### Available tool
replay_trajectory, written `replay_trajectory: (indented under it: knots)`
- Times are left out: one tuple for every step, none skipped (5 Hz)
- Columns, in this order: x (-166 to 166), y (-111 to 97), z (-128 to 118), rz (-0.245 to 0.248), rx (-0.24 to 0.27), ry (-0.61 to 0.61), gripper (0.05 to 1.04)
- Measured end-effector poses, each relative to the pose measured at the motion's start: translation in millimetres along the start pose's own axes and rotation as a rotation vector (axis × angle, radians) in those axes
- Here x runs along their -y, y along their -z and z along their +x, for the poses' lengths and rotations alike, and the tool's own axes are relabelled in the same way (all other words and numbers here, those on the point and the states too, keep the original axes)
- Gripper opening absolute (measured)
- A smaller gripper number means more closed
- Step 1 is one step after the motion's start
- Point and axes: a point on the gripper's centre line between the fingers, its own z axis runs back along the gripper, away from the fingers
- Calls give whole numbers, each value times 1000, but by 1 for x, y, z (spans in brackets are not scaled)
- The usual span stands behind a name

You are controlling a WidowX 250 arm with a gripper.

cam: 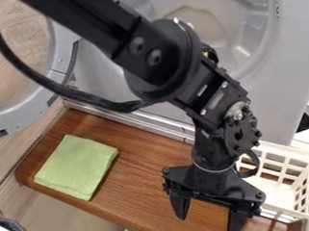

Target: Moved the cloth beside the white basket

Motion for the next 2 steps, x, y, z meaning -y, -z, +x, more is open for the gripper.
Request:
replay_trajectory:
  knots:
    - [-2,3,-2,10,-14,0,999]
    - [-26,-2,1,29,-32,-83,999]
